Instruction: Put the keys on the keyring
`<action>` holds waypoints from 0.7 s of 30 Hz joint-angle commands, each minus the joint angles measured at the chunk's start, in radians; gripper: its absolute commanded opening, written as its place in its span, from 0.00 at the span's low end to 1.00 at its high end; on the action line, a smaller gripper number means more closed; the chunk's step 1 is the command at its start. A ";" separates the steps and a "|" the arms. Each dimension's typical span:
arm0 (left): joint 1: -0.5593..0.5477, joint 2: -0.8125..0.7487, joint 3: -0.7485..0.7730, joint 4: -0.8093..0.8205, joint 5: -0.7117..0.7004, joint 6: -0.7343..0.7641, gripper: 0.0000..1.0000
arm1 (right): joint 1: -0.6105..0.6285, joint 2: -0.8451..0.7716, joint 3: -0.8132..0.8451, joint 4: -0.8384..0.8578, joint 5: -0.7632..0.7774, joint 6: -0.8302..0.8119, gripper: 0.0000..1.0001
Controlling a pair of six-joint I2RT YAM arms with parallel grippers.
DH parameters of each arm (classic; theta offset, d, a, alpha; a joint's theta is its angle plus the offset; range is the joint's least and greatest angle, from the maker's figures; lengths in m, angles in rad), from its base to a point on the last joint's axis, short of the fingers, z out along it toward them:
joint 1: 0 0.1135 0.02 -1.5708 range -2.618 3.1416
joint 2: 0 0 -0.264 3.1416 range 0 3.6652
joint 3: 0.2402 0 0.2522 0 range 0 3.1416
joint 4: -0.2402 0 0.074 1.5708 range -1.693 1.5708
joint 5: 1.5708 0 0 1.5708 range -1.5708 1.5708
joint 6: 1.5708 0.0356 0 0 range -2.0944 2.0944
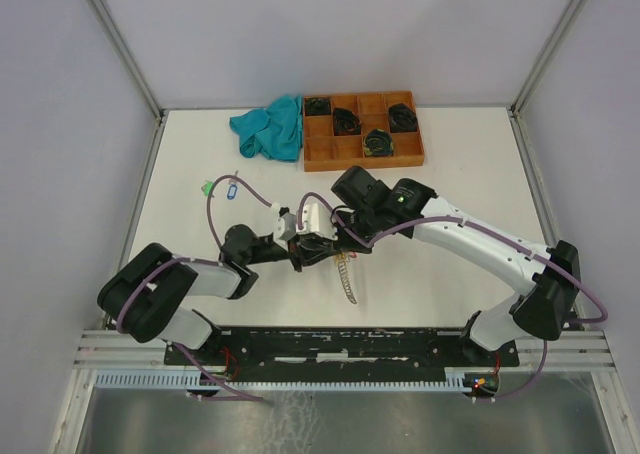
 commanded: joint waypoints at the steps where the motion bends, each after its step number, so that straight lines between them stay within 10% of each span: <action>1: -0.006 0.010 0.035 0.037 0.011 -0.030 0.14 | 0.006 -0.035 0.029 0.051 -0.017 -0.007 0.01; 11: -0.004 -0.042 -0.040 0.166 -0.092 -0.036 0.03 | -0.037 -0.203 -0.147 0.259 -0.066 0.031 0.24; 21: -0.003 -0.082 -0.088 0.308 -0.184 -0.083 0.03 | -0.225 -0.391 -0.463 0.739 -0.349 0.228 0.27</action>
